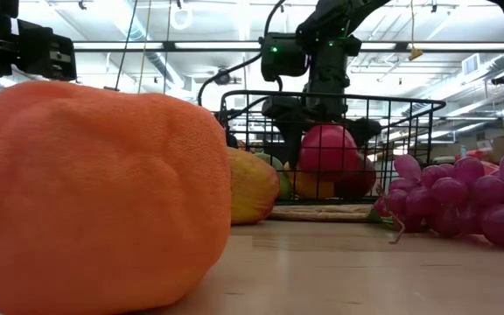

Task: Build produce basket
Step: Put the apple into the wire basket, then put the orange into the wire basket

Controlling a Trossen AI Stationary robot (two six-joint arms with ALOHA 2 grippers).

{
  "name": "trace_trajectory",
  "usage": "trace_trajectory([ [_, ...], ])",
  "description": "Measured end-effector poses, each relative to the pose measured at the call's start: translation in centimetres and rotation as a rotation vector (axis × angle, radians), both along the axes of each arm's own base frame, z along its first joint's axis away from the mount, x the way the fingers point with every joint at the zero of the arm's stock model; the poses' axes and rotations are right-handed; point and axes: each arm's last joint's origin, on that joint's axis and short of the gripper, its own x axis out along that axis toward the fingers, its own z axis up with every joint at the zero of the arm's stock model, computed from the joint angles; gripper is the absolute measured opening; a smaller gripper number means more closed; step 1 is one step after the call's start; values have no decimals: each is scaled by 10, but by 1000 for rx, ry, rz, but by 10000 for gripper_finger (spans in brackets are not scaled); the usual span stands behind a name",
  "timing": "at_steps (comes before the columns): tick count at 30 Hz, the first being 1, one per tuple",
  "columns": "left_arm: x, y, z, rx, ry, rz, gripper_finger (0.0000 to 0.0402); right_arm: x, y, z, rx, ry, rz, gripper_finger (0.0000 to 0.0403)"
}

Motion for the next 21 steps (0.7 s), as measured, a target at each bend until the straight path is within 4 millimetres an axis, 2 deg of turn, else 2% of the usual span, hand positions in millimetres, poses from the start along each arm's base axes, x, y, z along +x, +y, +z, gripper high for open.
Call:
trace_trajectory([
  [21, 0, 0, 0, 0, 0, 0, 172, 5, 3, 0, -82, -30, 54, 399],
])
